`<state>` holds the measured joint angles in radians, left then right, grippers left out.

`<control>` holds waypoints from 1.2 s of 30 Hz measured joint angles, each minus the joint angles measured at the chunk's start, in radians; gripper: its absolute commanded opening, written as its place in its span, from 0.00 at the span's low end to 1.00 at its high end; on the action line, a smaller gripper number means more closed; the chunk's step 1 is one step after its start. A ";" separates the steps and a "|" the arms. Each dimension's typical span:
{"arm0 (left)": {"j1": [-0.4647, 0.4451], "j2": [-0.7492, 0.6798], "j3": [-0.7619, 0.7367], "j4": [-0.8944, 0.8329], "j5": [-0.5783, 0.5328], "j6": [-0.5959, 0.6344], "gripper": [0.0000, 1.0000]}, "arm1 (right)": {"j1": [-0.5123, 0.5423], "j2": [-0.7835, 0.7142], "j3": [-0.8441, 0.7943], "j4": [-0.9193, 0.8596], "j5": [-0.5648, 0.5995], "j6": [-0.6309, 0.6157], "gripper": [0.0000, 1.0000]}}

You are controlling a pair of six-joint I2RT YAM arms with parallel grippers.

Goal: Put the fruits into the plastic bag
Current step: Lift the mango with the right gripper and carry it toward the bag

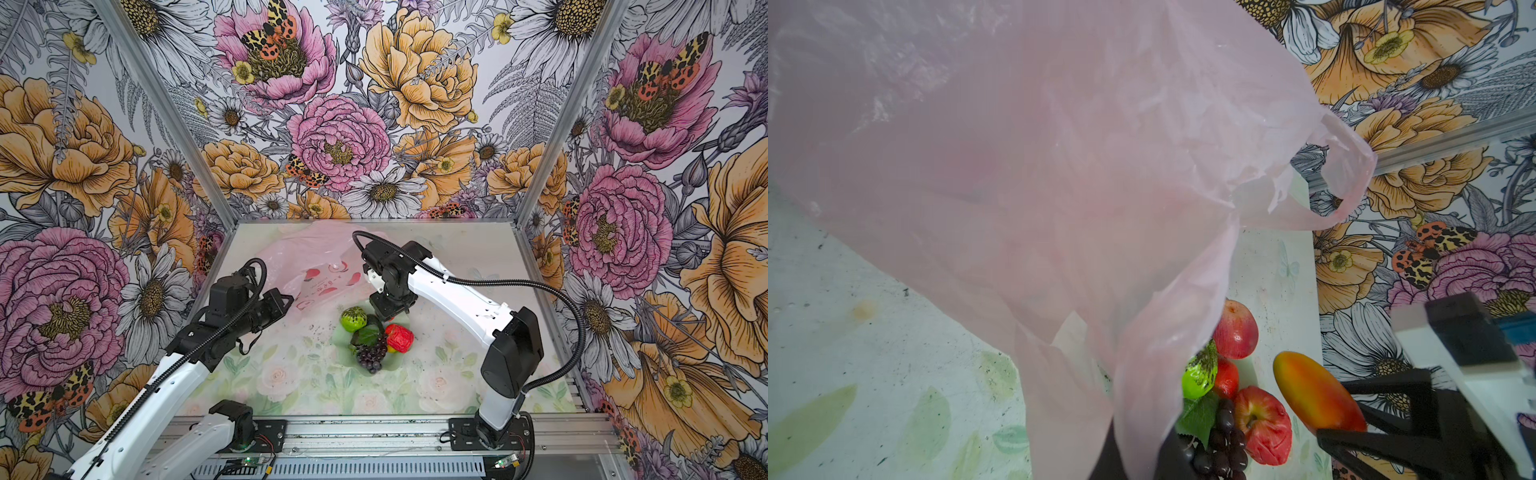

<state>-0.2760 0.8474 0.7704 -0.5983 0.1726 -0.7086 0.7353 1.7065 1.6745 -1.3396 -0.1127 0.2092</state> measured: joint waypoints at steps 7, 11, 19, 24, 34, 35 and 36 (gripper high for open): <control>-0.002 0.015 0.000 0.000 0.000 0.000 0.00 | -0.023 -0.036 0.034 0.027 -0.073 0.032 0.44; -0.004 0.021 0.000 0.000 0.000 0.000 0.00 | -0.031 -0.059 0.047 0.047 -0.111 0.054 0.44; -0.005 0.021 0.000 0.000 0.000 0.000 0.00 | -0.054 -0.102 0.065 0.106 -0.192 0.114 0.44; -0.006 0.021 0.000 0.000 0.000 0.000 0.00 | -0.078 -0.108 0.066 0.165 -0.257 0.158 0.44; -0.010 0.021 0.002 0.004 0.002 -0.005 0.00 | -0.128 -0.111 0.008 0.412 -0.427 0.317 0.44; -0.010 0.021 0.003 0.005 0.003 -0.009 0.00 | -0.128 -0.111 -0.005 0.440 -0.441 0.338 0.44; -0.010 0.021 0.005 0.004 0.004 -0.015 0.00 | -0.129 -0.110 -0.016 0.465 -0.453 0.357 0.44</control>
<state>-0.2859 0.8688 0.7757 -0.5941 0.1768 -0.7235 0.6067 1.5967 1.6585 -0.8745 -0.5659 0.5663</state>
